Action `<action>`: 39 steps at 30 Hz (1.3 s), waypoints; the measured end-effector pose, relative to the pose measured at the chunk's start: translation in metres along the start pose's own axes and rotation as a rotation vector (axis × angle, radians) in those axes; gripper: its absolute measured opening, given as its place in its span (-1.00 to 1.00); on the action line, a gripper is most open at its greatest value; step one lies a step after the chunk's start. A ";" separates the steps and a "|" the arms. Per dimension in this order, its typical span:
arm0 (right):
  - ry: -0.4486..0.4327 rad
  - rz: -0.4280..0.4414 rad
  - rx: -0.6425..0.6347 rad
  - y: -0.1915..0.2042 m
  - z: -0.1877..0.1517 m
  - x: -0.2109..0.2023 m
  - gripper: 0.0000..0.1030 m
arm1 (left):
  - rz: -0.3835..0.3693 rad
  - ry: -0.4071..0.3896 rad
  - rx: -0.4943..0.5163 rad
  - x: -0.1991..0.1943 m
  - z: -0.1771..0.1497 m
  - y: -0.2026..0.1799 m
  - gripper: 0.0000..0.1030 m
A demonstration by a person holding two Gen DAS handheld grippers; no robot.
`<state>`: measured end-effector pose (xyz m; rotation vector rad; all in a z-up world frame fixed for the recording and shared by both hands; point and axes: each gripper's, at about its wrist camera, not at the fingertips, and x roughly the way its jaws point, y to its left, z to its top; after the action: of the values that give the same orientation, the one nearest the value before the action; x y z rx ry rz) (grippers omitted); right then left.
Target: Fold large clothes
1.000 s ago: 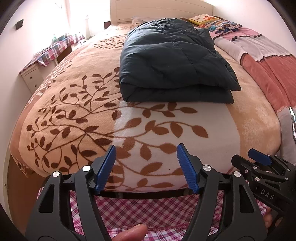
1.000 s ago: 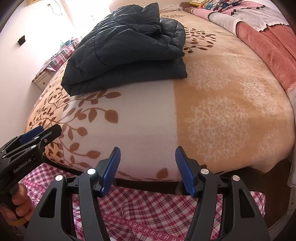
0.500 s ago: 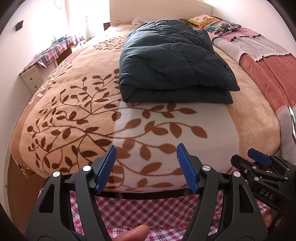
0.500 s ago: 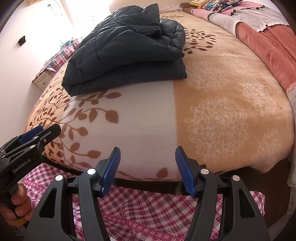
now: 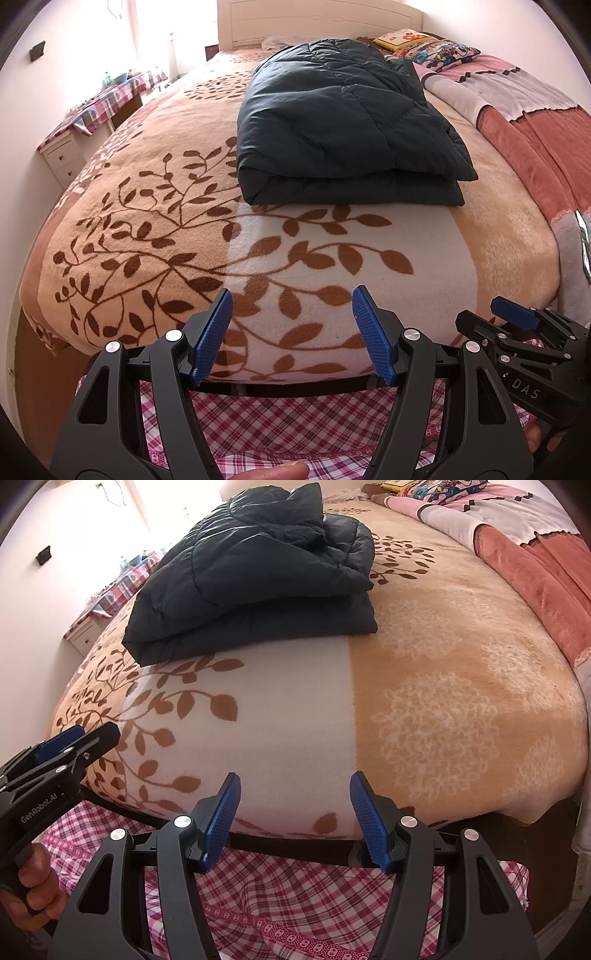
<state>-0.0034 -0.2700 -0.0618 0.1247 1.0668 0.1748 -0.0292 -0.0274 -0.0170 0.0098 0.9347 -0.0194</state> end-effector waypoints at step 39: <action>-0.001 0.014 0.006 0.002 -0.003 0.001 0.19 | 0.004 0.006 0.006 0.000 -0.001 0.000 0.30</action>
<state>-0.0059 -0.2678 -0.0634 0.1378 1.0655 0.1844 -0.0294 -0.0272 -0.0177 0.0174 0.9404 -0.0182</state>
